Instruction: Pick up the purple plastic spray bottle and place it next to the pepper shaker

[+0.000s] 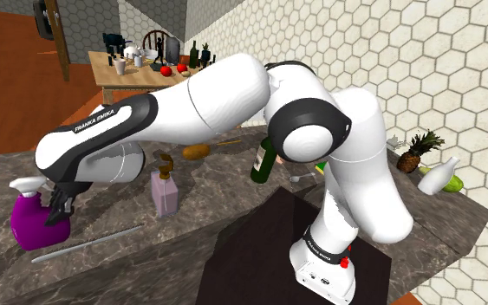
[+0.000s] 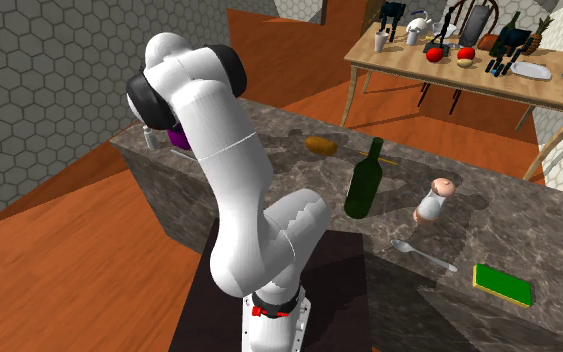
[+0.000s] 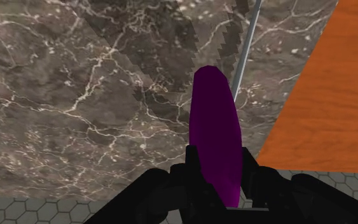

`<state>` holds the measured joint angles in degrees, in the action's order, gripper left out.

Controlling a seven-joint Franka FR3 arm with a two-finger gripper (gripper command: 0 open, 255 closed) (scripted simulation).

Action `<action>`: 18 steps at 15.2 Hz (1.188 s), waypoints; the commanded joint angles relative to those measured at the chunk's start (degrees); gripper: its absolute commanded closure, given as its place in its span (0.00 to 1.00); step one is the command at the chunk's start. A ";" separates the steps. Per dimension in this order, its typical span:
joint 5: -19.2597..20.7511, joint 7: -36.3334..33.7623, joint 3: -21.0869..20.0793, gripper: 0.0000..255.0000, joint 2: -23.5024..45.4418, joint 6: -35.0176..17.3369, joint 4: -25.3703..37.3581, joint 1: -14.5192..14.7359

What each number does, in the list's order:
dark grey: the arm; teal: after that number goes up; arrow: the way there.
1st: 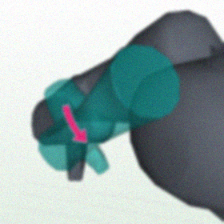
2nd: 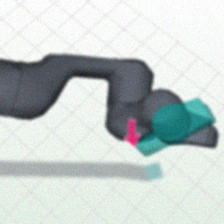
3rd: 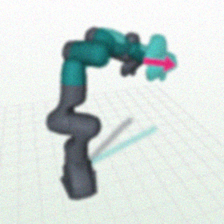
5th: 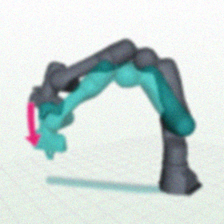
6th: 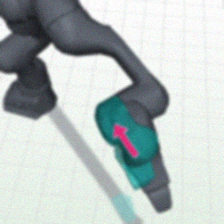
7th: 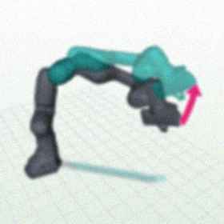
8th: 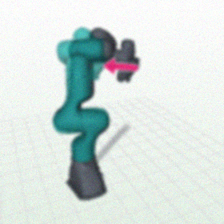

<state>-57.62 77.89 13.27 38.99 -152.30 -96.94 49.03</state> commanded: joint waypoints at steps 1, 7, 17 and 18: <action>-0.21 0.25 -0.13 1.00 0.09 -0.16 -0.05 -0.09; -0.21 0.25 -0.13 0.00 0.08 -0.16 -0.05 -0.09; 2.12 -0.56 2.10 0.00 -7.44 1.61 -6.17 0.77; 2.12 -0.56 2.10 0.00 -7.44 1.60 -6.18 0.77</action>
<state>-55.72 77.44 15.20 32.08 -150.85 -102.68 49.72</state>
